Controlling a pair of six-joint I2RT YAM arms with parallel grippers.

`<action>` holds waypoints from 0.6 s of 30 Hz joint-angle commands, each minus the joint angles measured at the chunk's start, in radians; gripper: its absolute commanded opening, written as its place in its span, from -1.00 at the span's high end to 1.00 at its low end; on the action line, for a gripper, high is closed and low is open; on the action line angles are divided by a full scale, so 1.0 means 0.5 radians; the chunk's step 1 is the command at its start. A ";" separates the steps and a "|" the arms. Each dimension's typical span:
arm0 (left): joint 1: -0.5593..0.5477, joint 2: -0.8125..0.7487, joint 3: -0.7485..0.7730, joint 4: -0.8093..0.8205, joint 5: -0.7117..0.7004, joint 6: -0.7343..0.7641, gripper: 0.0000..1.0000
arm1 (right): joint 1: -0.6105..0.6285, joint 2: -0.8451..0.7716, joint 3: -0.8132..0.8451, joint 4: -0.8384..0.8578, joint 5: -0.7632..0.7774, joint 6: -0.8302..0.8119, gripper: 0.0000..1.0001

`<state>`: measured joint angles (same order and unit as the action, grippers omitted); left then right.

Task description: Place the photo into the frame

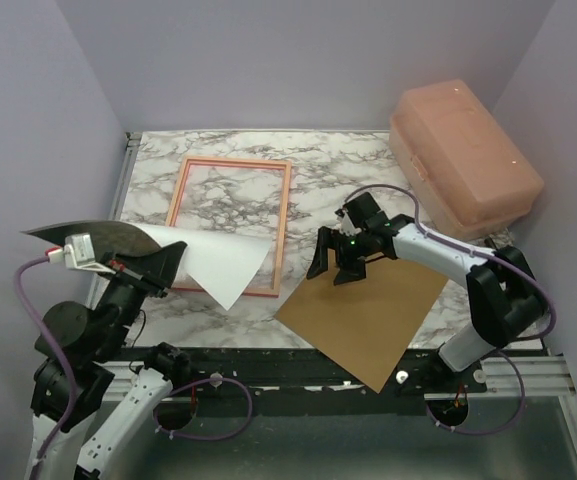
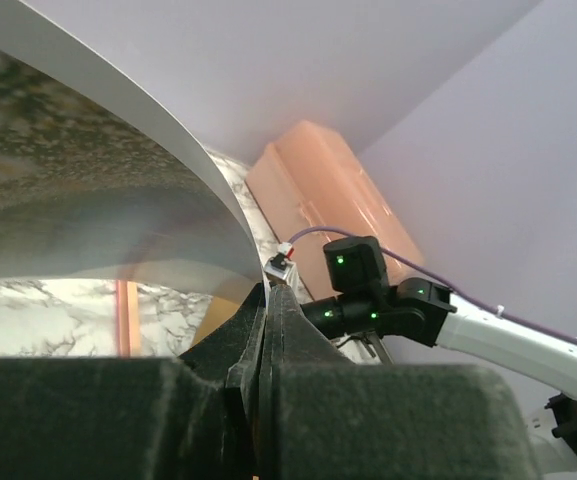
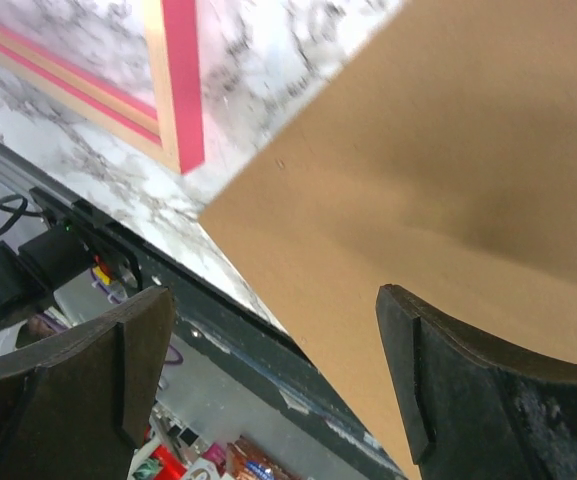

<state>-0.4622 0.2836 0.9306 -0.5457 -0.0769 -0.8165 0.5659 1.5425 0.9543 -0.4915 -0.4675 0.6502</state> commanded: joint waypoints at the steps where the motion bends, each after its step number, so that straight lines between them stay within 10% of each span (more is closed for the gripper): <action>1: 0.001 -0.120 0.131 -0.270 -0.165 0.095 1.00 | 0.097 0.220 0.253 0.011 0.124 -0.002 -0.75; 18: 0.001 -0.330 0.078 -0.386 -0.134 0.050 1.00 | 0.412 1.022 1.027 -0.276 0.636 0.007 -0.24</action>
<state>-0.4622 0.1436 0.9722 -0.7242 -0.1368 -0.7937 0.7628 2.0048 1.4357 -0.5621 -0.2638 0.6544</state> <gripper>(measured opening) 0.009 0.645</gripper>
